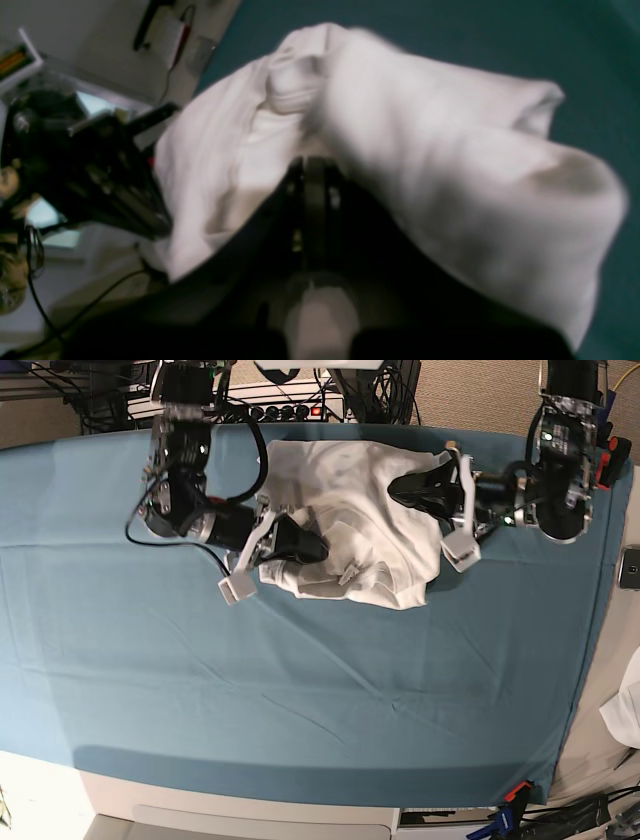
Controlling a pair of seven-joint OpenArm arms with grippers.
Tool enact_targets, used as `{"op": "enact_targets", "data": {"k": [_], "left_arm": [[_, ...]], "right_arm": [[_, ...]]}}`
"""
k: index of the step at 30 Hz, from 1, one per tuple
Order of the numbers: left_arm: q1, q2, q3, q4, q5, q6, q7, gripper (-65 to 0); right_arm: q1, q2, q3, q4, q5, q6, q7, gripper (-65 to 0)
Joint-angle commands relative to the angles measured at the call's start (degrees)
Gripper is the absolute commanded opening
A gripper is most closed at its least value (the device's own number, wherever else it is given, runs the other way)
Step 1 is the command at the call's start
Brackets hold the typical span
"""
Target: Fold the T-shirt properly
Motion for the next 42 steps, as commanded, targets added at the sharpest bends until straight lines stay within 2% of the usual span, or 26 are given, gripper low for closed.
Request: {"op": "enact_targets", "data": {"k": [1, 7, 10, 17, 25, 31, 37, 40, 42], "left_arm": [[-0.46, -0.48, -0.37, 0.79, 1.29, -0.21, -2.16, -65.0], [1.31, -0.55, -0.37, 0.79, 15.02, -0.21, -5.55, -65.0], [2.91, -0.57, -0.39, 0.79, 18.75, -0.21, -5.7, -65.0], [4.42, -1.18, -0.39, 0.79, 19.19, 0.59, -5.66, -65.0], [3.78, -1.2, -1.92, 0.81, 19.23, 0.98, -3.93, -65.0], [3.8, -1.2, -12.59, 0.85, 19.15, 1.01, -4.44, -65.0], [4.04, -1.31, -27.98, 0.85, 19.15, 5.92, -6.93, -65.0], [5.7, -2.64, -34.56, 0.85, 19.19, 7.82, -7.19, -65.0], [7.98, -3.78, -38.49, 0.85, 19.19, 7.89, -7.19, -65.0]], "right_arm": [[2.38, 0.17, -0.02, -1.22, 1.49, 0.14, 1.22, -65.0], [8.85, 0.17, -0.02, -9.31, 0.96, 0.14, 1.75, -65.0], [10.75, 0.2, 0.0, -9.4, -3.02, 0.14, 3.26, -65.0], [12.37, 0.46, 0.09, -9.4, -15.98, 0.14, 9.44, -65.0], [12.46, 1.84, 0.15, -9.4, -19.26, 0.14, 13.07, -65.0], [13.49, 5.51, 0.15, -9.33, -19.23, 0.14, 13.81, -65.0], [15.63, 9.62, 0.17, -9.22, -19.28, 0.14, 13.66, -65.0], [15.67, 11.82, 1.75, -7.89, -22.38, 0.14, 12.22, -65.0], [15.63, 13.27, 4.0, -6.43, -25.57, 0.14, 9.77, -65.0]]}}
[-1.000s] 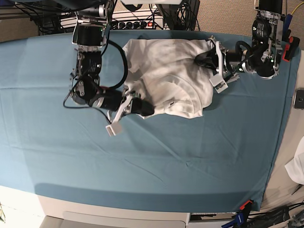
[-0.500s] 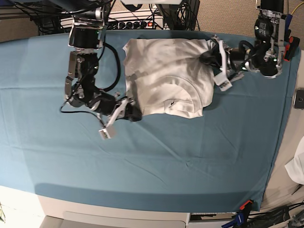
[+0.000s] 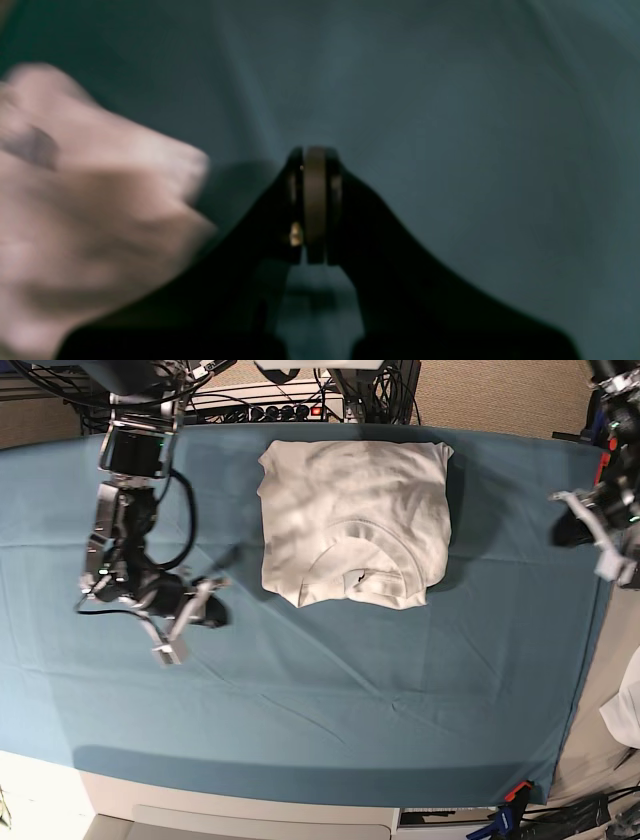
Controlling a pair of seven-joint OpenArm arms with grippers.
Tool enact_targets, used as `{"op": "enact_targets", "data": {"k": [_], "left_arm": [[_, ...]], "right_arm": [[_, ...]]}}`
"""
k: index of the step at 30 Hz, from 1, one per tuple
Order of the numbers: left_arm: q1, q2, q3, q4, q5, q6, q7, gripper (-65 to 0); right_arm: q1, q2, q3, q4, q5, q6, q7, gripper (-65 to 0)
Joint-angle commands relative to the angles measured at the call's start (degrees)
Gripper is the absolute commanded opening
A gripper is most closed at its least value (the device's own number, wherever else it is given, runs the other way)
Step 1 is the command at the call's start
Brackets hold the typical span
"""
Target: Fold the T-shirt properly
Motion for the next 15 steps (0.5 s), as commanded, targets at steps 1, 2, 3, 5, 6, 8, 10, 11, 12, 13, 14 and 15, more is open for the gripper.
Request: {"op": "enact_targets", "data": {"k": [1, 2, 3, 5, 6, 8, 10, 11, 12, 13, 14, 15], "left_arm": [[1.29, -1.6, -2.16, 0.83, -0.92, 0.02, -0.85, -65.0], [2.86, -1.88, -4.02, 0.83, -0.94, 0.02, -0.85, -65.0], [4.52, -1.86, -5.84, 0.83, -1.18, 0.02, -0.83, -65.0], [8.31, -1.84, -8.83, 0.83, -2.86, 0.02, -0.74, -65.0], [10.32, -1.81, -10.08, 0.83, -4.24, -0.02, -0.44, -65.0], [13.97, -1.81, -11.82, 0.83, -7.23, -0.04, 1.03, -65.0], [17.05, -1.57, -12.96, 0.83, -10.88, -0.31, 2.91, -65.0], [18.47, -1.38, -13.27, 0.83, -13.14, -1.16, 4.07, -65.0], [19.82, -1.29, -13.31, 0.83, -15.56, -1.97, 5.33, -65.0], [21.14, -1.16, -13.31, 0.83, -18.51, -2.75, 6.82, -65.0], [22.45, -1.03, -13.31, 0.83, -21.64, -3.5, 8.44, -65.0], [23.69, -1.01, -13.31, 0.83, -24.96, -4.48, 8.56, -65.0]], "right_arm": [[1.22, 1.77, 1.73, 2.03, 0.39, -0.13, 0.57, -65.0], [0.74, 2.78, 3.28, 2.82, 0.04, -1.05, 0.2, -65.0], [-0.07, 3.89, 4.9, 3.5, 0.2, -1.86, 0.24, -65.0], [-2.25, 5.75, 8.09, 4.59, 0.31, -3.15, 0.17, -65.0], [-3.72, 6.51, 9.6, 5.07, 0.33, -3.74, 0.07, -65.0], [-7.04, 7.78, 12.48, 5.88, 0.35, -4.92, -0.96, -65.0], [-11.15, 8.52, 15.21, 6.88, 1.03, -5.29, -2.4, -65.0], [-13.42, 8.63, 16.68, 7.58, 2.14, -5.27, -3.48, -65.0], [-15.8, 8.59, 18.14, 8.44, 3.43, -5.25, -4.42, -65.0], [-18.43, 8.55, 19.54, 9.53, 4.94, -5.25, -5.2, -65.0], [-21.14, 8.55, 20.79, 10.73, 6.49, -5.25, -5.79, -65.0], [-23.91, 8.55, 22.01, 12.13, 7.96, -5.25, -6.27, -65.0]]}}
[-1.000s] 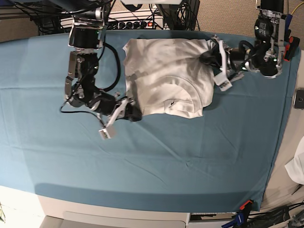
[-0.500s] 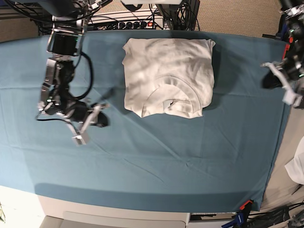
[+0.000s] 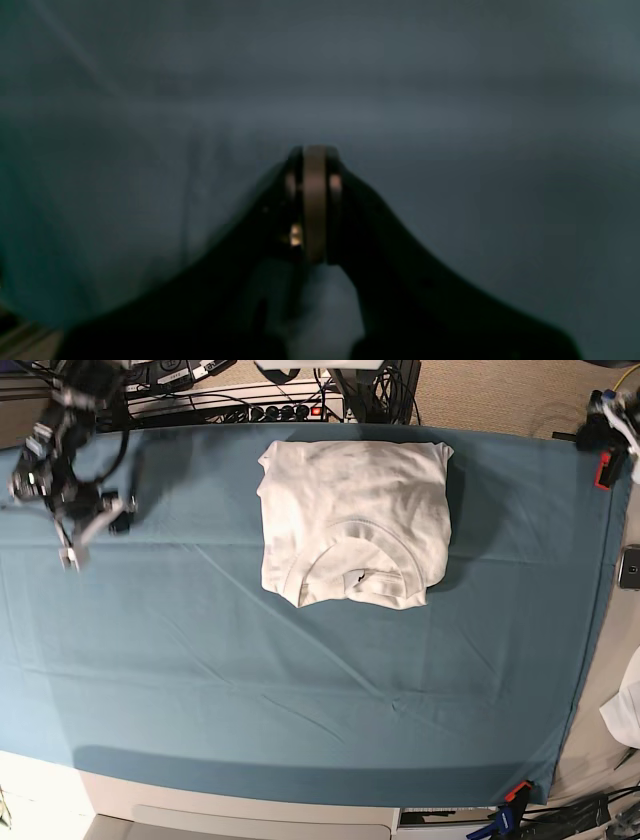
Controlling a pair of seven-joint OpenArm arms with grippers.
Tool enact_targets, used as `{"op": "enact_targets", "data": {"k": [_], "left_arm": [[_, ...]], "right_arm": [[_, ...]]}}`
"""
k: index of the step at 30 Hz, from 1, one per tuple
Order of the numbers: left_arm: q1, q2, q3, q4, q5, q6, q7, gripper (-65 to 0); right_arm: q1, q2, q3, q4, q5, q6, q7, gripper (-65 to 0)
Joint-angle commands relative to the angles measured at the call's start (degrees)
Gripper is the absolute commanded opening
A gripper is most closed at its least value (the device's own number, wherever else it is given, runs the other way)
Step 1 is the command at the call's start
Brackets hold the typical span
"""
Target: Fold the T-shirt properly
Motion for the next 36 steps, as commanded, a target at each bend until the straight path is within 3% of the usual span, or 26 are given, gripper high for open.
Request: {"op": "enact_targets", "data": {"k": [1, 6, 10, 12, 18, 21, 27, 33, 36], "left_arm": [[1.44, -1.14, -0.59, 0.72, -4.81, -0.94, -0.62, -65.0], [5.86, -1.14, -0.46, 0.81, -5.3, -2.82, -0.62, -65.0], [7.87, -1.14, -0.46, 0.81, -5.3, -2.84, -0.62, -65.0], [8.9, -1.14, -0.44, 0.81, -5.3, -2.89, -0.62, -65.0], [12.55, -1.14, 2.69, 0.76, -5.3, -3.51, -0.62, -65.0], [14.08, -1.16, 9.77, 0.68, -5.3, -3.51, -0.62, -65.0], [11.89, -1.18, 32.2, -2.27, -5.3, -3.51, -0.62, -65.0], [3.61, -1.14, 53.31, -9.01, -5.3, -3.51, -0.62, -65.0], [-1.4, -1.11, 60.92, -14.32, 0.02, -3.51, -0.62, -65.0]], "right_arm": [[-2.38, 1.25, 1.55, 2.51, 2.05, 0.37, 0.15, -65.0], [-16.94, 1.22, 6.56, 10.73, 10.12, 0.46, -2.01, -65.0], [-27.34, 1.07, 7.37, 14.93, 19.32, 3.67, -6.14, -65.0], [-31.67, 0.24, 7.37, 15.32, 24.04, 5.72, -6.51, -65.0], [-39.89, -3.06, 6.82, 15.19, 34.07, 5.72, -6.51, -65.0], [-41.72, -3.04, 4.15, 14.23, 35.93, 5.72, -6.51, -65.0], [-39.43, -2.64, -7.04, 1.88, 35.28, 5.72, -6.51, -65.0], [-29.14, -0.92, -19.91, -22.86, 25.99, 5.72, -6.51, -65.0], [-22.01, -0.96, -24.57, -36.39, 21.62, 5.72, -6.51, -65.0]]}}
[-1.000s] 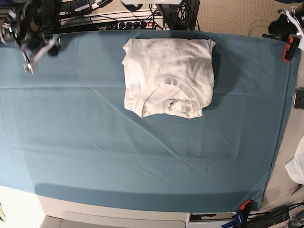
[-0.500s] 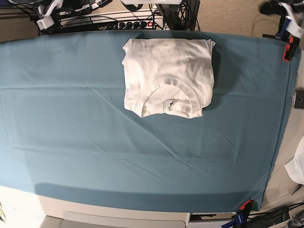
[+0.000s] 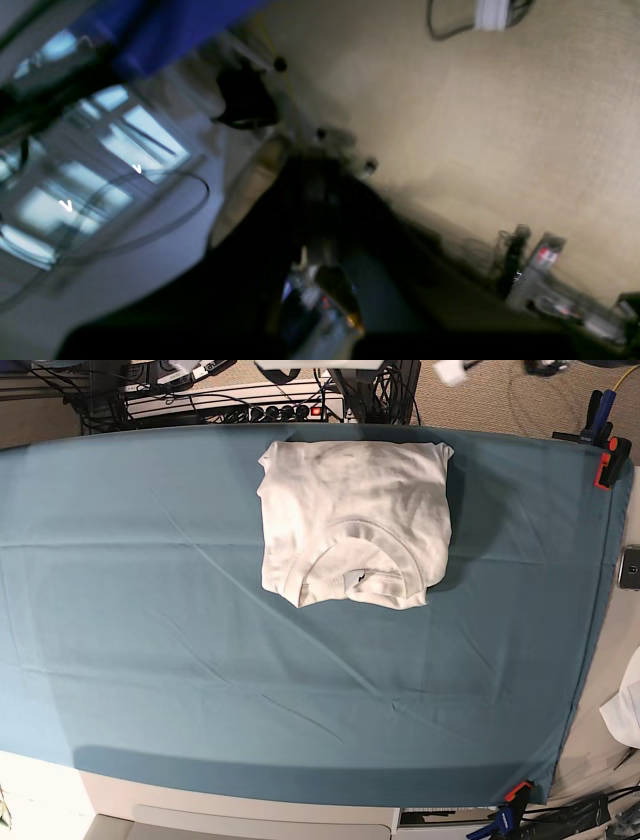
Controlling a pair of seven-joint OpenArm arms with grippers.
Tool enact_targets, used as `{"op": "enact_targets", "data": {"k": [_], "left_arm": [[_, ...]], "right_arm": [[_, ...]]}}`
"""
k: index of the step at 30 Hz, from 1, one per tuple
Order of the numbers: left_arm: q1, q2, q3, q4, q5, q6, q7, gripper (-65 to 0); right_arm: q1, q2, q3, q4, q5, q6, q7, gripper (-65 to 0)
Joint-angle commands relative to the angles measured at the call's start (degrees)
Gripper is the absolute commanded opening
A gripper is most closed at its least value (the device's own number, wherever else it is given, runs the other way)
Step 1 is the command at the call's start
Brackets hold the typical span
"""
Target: Fold the T-shirt properly
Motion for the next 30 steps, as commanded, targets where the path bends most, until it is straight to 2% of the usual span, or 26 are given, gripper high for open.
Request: {"op": "enact_targets", "data": {"k": [1, 2, 4, 7, 10, 13, 15, 16, 17, 20, 22, 25, 26, 27, 28, 30], "left_arm": [[-0.79, -0.7, 1.84, -1.6, 1.36, -0.23, 0.54, -65.0], [-2.4, -0.7, 3.85, -3.82, 4.44, -0.23, 0.54, -65.0], [-5.6, -0.48, 7.28, -8.68, 12.0, -0.23, -4.81, -65.0], [-9.64, 0.59, 11.08, -16.76, 25.33, -0.23, -13.99, -65.0], [-12.61, 2.14, 13.29, -25.68, 39.85, -0.23, -25.99, -65.0], [-14.58, 3.58, 14.19, -34.73, 54.88, -0.23, -40.98, -65.0], [-15.67, 4.37, 14.19, -40.74, 64.15, -0.23, -50.69, -65.0], [-16.11, 4.66, 14.19, -43.58, 67.8, -0.23, -55.15, -65.0], [-16.5, 4.83, 14.19, -46.14, 71.04, 1.81, -59.23, -65.0], [-17.59, 5.31, 14.19, -52.39, 78.93, 11.85, -68.43, -65.0], [-17.88, 5.7, 14.19, -54.93, 82.34, 20.92, -72.72, -65.0], [-17.88, 6.84, 13.88, -56.57, 83.38, 38.93, -78.29, -65.0], [-18.05, 7.56, 13.49, -56.96, 82.31, 44.59, -79.67, -65.0], [-18.53, 8.46, 12.7, -57.46, 79.6, 48.74, -80.74, -65.0], [-19.28, 9.49, 11.61, -58.18, 75.97, 50.62, -80.83, -65.0], [-21.18, 11.91, 8.15, -59.95, 69.26, 50.6, -80.83, -65.0]], "right_arm": [[1.4, 0.66, -1.25, -3.23, -0.81, 0.08, -0.63, -65.0], [3.67, 0.66, -2.8, -7.06, -2.56, 0.08, -0.63, -65.0], [7.96, 0.63, -6.08, -13.55, -6.54, 0.08, 0.22, -65.0], [13.18, 0.63, -11.17, -20.15, -13.73, 0.08, 7.26, -65.0], [16.48, 0.63, -15.67, -23.76, -25.14, 0.08, 20.04, -65.0], [18.14, 0.5, -18.82, -26.32, -40.54, 0.08, 37.48, -65.0], [18.43, 0.15, -19.69, -27.58, -50.6, 0.08, 46.71, -65.0], [18.36, -0.07, -19.65, -28.13, -55.25, -3.78, 50.56, -65.0], [18.21, -0.22, -19.65, -28.79, -58.86, -8.52, 53.53, -65.0], [18.08, -0.61, -19.61, -31.21, -65.02, -24.2, 60.78, -65.0], [18.1, -0.72, -19.32, -32.46, -65.13, -33.59, 64.26, -65.0], [18.25, -1.66, -16.24, -33.03, -63.06, -47.17, 67.12, -65.0], [18.36, -2.14, -14.25, -32.98, -60.57, -50.45, 67.8, -65.0], [18.69, -2.69, -11.82, -32.98, -57.35, -52.63, 68.41, -65.0], [19.08, -3.23, -8.98, -32.98, -53.46, -53.57, 68.94, -65.0], [20.0, -4.35, -2.49, -33.0, -45.99, -53.7, 68.94, -65.0]]}}
